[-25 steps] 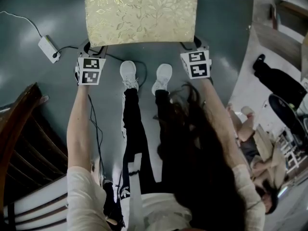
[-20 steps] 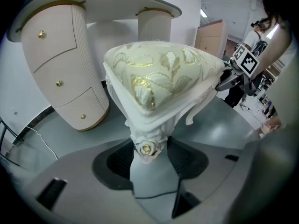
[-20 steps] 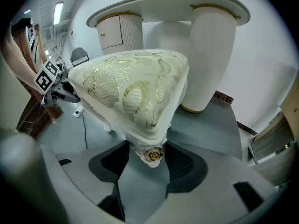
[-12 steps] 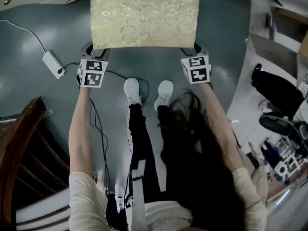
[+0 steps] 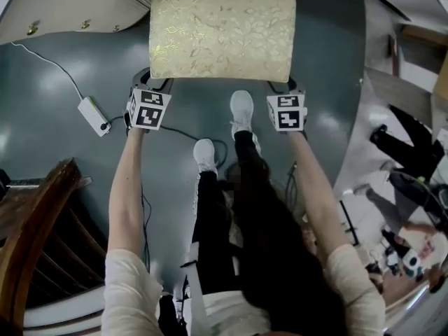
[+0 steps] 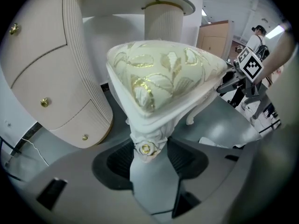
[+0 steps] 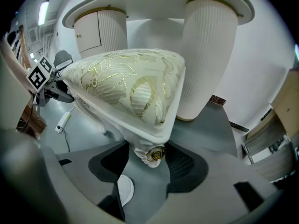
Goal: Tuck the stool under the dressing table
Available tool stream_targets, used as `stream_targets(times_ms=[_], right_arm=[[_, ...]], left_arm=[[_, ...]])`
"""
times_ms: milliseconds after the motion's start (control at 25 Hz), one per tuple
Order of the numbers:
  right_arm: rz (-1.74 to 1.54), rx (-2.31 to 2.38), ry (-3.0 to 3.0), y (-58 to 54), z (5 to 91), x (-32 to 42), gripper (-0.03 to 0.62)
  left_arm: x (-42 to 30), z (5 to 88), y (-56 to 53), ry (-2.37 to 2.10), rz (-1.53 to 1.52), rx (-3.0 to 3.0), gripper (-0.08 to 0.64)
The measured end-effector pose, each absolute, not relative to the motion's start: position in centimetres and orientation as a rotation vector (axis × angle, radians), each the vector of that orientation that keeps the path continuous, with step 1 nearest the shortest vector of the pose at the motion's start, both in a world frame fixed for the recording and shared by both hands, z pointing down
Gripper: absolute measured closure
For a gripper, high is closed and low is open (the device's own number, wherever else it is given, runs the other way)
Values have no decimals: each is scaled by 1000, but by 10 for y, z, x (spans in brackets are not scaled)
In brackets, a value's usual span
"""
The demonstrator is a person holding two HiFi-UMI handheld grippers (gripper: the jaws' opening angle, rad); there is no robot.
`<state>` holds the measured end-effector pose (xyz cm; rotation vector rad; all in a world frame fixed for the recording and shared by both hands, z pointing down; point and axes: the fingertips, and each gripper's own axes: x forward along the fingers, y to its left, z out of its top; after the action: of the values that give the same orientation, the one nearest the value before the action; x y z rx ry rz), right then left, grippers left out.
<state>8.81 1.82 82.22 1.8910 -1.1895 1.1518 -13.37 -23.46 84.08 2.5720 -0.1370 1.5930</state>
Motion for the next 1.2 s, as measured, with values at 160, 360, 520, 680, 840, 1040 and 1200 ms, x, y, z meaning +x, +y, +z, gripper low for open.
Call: stream_targets(times_ms=[160,360,520,680,840,1040,1200], right_arm=[[1152,1878,-1186,12,822,91,350],[1151,1865,-1185,11,820,97,350],[1134,1879,-1197,10,822,95,350],[1097,1927,-1216,7,833,101,350],[1051,1935,-1238,4,835,104,350],[1017,1973,-1241,5,840,105,350],[972,2037,-1272,2,844,98,350]], left_arm=[[-136,839,-237,-160,1611,2560,335],[-134,837,-233,-171,1638,2546,334],[-137,838,-234,-191,1633,2552,336],[-131,845,-238,-219,1637,2578,336],[-130,846,-239,-246,1626,2598,336],[-126,851,-238,-258,1598,2632,336],[-127,848,-248,-290,1616,2664,336]])
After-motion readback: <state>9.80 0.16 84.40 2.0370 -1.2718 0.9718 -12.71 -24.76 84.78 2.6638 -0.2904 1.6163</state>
